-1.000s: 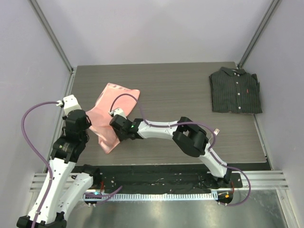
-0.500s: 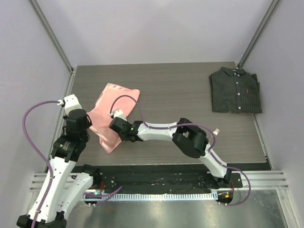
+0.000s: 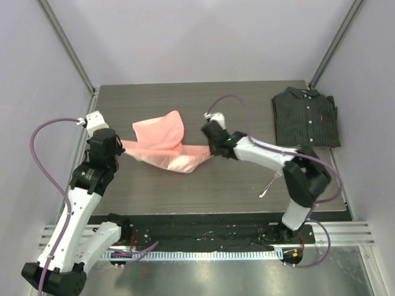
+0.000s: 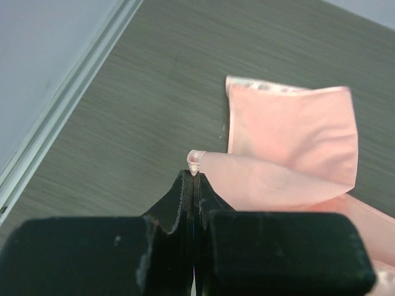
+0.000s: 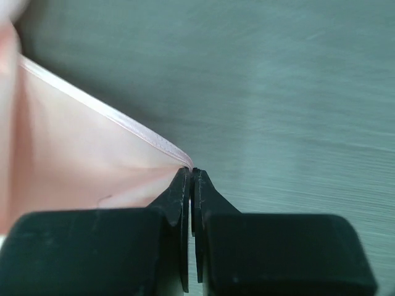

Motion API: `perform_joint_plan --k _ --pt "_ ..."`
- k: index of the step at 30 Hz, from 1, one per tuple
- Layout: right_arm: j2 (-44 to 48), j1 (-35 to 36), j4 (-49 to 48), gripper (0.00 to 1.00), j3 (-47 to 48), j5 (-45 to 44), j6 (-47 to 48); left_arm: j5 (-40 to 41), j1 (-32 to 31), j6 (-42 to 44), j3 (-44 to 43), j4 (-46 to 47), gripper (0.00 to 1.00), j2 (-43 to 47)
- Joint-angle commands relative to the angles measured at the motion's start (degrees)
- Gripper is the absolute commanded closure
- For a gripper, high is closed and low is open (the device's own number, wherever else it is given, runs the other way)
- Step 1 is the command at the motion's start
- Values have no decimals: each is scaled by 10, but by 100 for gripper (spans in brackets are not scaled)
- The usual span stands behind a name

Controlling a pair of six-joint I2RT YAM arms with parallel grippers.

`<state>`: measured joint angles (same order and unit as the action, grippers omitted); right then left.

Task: Fold the napkin, place the utensils inside, and roll it up
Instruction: Flatten the napkin out

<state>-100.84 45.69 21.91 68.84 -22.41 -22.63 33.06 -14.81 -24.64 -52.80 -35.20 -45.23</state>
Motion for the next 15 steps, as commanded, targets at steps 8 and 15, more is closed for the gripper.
perform_joint_plan --k 8,15 --pt "270 -45 81 99 153 -110 104 -68 3 28 -215 155 100 -83" --pt "340 -45 99 99 276 -100 145 -120 2 78 -319 155 100 -56"
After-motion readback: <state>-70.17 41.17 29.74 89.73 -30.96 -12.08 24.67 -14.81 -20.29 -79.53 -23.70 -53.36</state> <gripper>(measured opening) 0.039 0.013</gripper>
